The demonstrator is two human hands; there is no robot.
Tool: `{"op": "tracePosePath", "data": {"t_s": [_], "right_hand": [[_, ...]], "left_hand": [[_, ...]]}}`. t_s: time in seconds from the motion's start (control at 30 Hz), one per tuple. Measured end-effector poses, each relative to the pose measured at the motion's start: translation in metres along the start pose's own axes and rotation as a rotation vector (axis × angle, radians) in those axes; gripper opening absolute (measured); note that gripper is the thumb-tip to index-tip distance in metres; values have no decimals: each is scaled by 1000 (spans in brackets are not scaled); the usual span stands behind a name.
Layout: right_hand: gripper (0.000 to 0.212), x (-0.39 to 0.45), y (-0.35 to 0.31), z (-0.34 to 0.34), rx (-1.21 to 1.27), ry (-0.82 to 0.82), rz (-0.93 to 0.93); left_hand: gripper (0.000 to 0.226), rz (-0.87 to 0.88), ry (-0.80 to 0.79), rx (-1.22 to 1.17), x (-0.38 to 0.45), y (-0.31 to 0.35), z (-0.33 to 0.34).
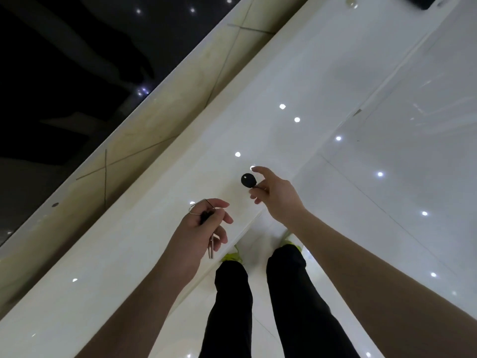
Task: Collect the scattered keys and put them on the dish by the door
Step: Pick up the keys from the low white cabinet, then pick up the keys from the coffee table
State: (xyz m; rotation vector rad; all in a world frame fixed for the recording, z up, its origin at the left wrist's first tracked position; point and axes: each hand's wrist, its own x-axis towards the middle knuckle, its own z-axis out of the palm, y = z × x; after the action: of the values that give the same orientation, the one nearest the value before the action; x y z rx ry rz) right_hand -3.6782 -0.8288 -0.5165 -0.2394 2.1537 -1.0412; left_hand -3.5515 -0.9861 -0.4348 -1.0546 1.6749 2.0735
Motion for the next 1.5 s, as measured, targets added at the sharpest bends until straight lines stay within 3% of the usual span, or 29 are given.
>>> {"op": "tracePosePath", "data": {"t_s": [0.17, 0.3, 0.4, 0.47, 0.57, 0.7, 0.8, 1.0, 1.5], "right_hand": [[15, -77, -41, -53, 320, -8, 65], [4, -129, -76, -80, 386, 44, 100], [35, -164, -108, -100, 429, 183, 107], [44, -186, -130, -113, 504, 258, 101], [47, -218, -155, -131, 511, 330, 94], [35, -259, -164, -153, 491, 281, -2], [24, -284, -159, -165, 552, 353, -30], [23, -327, -137, -199, 708, 557, -52], [24, -474, -2, -337, 824, 960, 57]], "left_hand": [[21, 14, -37, 46, -32, 36, 17], [13, 77, -109, 82, -65, 75, 30], [14, 113, -182, 140, -90, 101, 38], [14, 134, -214, 165, -105, 117, 44], [15, 161, -254, 218, -126, 139, 57], [16, 230, -350, 306, -147, 179, 85], [16, 303, -449, 355, -158, 212, 112], [23, 357, -598, 443, -181, 242, 181], [18, 337, -955, 658, -236, 192, 444]]}}
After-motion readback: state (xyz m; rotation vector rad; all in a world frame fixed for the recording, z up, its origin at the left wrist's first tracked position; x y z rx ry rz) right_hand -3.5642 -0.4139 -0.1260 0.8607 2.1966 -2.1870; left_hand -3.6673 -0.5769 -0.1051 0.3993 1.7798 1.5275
